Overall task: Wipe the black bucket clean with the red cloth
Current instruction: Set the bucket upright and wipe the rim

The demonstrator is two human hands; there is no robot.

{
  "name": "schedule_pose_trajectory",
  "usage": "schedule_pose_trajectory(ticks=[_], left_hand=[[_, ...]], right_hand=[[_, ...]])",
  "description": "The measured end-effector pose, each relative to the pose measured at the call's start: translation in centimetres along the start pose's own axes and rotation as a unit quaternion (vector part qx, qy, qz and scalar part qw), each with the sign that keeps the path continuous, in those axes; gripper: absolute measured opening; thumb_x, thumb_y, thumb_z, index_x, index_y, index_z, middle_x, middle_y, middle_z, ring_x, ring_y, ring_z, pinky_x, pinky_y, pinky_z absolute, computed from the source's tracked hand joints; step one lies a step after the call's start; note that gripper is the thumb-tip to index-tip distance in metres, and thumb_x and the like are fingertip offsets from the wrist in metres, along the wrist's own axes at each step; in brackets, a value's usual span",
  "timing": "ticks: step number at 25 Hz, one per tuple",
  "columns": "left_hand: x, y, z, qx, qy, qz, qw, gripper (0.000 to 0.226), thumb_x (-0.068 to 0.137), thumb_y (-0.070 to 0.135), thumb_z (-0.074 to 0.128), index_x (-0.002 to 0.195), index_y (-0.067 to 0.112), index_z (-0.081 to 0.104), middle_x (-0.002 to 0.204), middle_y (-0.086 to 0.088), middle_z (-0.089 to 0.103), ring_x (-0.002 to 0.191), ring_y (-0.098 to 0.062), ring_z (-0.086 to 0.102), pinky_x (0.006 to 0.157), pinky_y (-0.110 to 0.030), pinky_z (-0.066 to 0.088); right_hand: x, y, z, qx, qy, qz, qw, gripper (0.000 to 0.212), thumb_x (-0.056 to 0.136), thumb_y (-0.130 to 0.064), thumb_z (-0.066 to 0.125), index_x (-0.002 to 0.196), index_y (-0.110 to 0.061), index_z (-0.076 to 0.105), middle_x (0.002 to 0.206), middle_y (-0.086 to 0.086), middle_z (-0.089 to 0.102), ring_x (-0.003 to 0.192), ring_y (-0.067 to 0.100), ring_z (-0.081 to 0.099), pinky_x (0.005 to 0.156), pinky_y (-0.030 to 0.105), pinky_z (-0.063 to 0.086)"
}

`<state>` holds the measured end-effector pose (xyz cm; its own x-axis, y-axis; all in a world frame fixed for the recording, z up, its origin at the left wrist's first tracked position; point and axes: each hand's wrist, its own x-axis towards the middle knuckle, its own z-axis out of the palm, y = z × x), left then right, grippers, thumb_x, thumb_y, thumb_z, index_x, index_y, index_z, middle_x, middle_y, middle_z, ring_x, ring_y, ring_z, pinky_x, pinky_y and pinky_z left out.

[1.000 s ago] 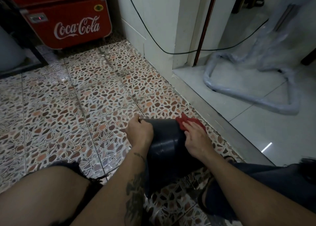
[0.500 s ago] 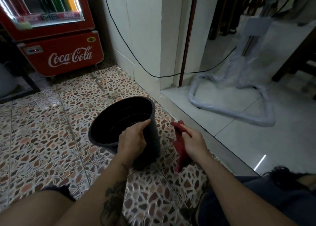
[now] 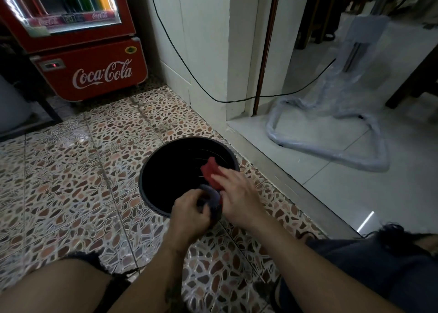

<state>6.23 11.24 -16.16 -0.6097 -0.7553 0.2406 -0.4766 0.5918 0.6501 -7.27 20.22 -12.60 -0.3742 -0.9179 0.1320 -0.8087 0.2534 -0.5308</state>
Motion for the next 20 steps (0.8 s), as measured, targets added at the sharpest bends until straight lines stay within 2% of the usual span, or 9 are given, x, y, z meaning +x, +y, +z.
schedule_pose_trajectory(ticks=[2, 3, 6, 9, 11, 13, 15, 18, 20], left_hand=[[0.0, -0.5, -0.8, -0.005, 0.047, -0.045, 0.998, 0.020, 0.077, 0.010, 0.061, 0.093, 0.016, 0.072, 0.088, 0.002, 0.072, 0.080, -0.016, 0.066, 0.071, -0.022, 0.045], [0.0, -0.6, -1.1, -0.015, 0.054, -0.067, 0.996, 0.022, 0.080, 0.008, 0.060, 0.095, 0.017, 0.072, 0.089, 0.002, 0.072, 0.083, -0.017, 0.066, 0.073, -0.025, 0.047], [0.2, 0.1, -1.0, -0.074, 0.012, -0.127, 0.989, 0.025, 0.086, 0.014, 0.059, 0.106, 0.026, 0.069, 0.095, 0.007, 0.070, 0.091, -0.014, 0.067, 0.081, -0.034, 0.055], [0.0, 1.3, 0.0, -0.081, -0.049, -0.115, 0.989, 0.023, 0.089, 0.027, 0.063, 0.110, 0.030, 0.069, 0.099, 0.011, 0.069, 0.093, -0.010, 0.065, 0.086, -0.037, 0.056], [-0.2, 1.8, 0.5, -0.059, -0.079, -0.091, 0.991, 0.031, 0.085, 0.039, 0.065, 0.115, 0.029, 0.068, 0.104, 0.011, 0.069, 0.097, -0.010, 0.065, 0.088, -0.037, 0.054], [-0.5, 1.7, 1.1, 0.010, -0.095, -0.058, 0.994, 0.039, 0.081, 0.050, 0.062, 0.115, 0.032, 0.066, 0.107, 0.012, 0.068, 0.098, -0.010, 0.064, 0.089, -0.039, 0.052], [-0.7, 1.6, 1.5, 0.086, -0.092, -0.036, 0.991, 0.035, 0.080, 0.052, 0.059, 0.110, 0.034, 0.061, 0.102, 0.013, 0.065, 0.095, -0.013, 0.062, 0.087, -0.041, 0.048], [-0.3, 1.5, 1.7, 0.131, -0.085, -0.022, 0.987, 0.020, 0.081, 0.041, 0.054, 0.098, 0.031, 0.052, 0.093, 0.009, 0.061, 0.088, -0.019, 0.062, 0.079, -0.040, 0.046], [0.7, 0.9, 1.5, 0.147, -0.069, -0.029, 0.986, 0.018, 0.082, 0.031, 0.052, 0.099, 0.027, 0.052, 0.096, 0.004, 0.062, 0.087, -0.023, 0.062, 0.077, -0.041, 0.046]], right_hand=[[-0.5, 0.3, 1.0, -0.013, -0.069, 0.028, 0.997, 0.064, 0.088, -0.031, 0.055, 0.149, -0.033, 0.039, 0.163, -0.004, 0.028, 0.150, 0.021, 0.020, 0.122, 0.053, 0.007], [-0.8, 0.7, 1.2, -0.001, -0.070, 0.047, 0.996, 0.066, 0.086, -0.034, 0.058, 0.148, -0.034, 0.037, 0.161, -0.005, 0.030, 0.149, 0.020, 0.022, 0.122, 0.053, 0.007], [-1.6, 2.0, 1.0, 0.032, -0.026, 0.094, 0.995, 0.059, 0.085, -0.033, 0.060, 0.141, -0.030, 0.042, 0.146, -0.008, 0.041, 0.136, 0.018, 0.036, 0.116, 0.047, 0.028], [-2.0, 2.7, 1.1, 0.068, -0.004, 0.155, 0.985, 0.050, 0.090, -0.026, 0.062, 0.137, -0.028, 0.046, 0.138, -0.005, 0.040, 0.126, 0.021, 0.041, 0.107, 0.041, 0.040], [-1.9, 3.1, 1.3, 0.102, -0.014, 0.185, 0.977, 0.050, 0.091, -0.023, 0.063, 0.136, -0.031, 0.044, 0.137, -0.003, 0.044, 0.121, 0.023, 0.047, 0.102, 0.041, 0.045], [-1.8, 3.6, 1.6, 0.104, -0.038, 0.174, 0.979, 0.057, 0.091, -0.019, 0.061, 0.141, -0.036, 0.041, 0.141, -0.002, 0.046, 0.122, 0.024, 0.050, 0.103, 0.042, 0.046], [-1.6, 3.9, 1.7, 0.058, -0.073, 0.150, 0.984, 0.063, 0.094, -0.018, 0.057, 0.150, -0.038, 0.036, 0.146, -0.002, 0.043, 0.126, 0.024, 0.047, 0.103, 0.041, 0.044], [-0.5, 3.8, 2.1, -0.020, -0.109, 0.121, 0.986, 0.061, 0.097, -0.022, 0.051, 0.153, -0.036, 0.033, 0.151, -0.002, 0.040, 0.132, 0.024, 0.043, 0.106, 0.044, 0.042], [1.2, 3.4, 2.2, -0.042, -0.127, 0.104, 0.986, 0.063, 0.097, -0.022, 0.050, 0.155, -0.037, 0.029, 0.153, -0.002, 0.040, 0.134, 0.024, 0.042, 0.108, 0.045, 0.041]])
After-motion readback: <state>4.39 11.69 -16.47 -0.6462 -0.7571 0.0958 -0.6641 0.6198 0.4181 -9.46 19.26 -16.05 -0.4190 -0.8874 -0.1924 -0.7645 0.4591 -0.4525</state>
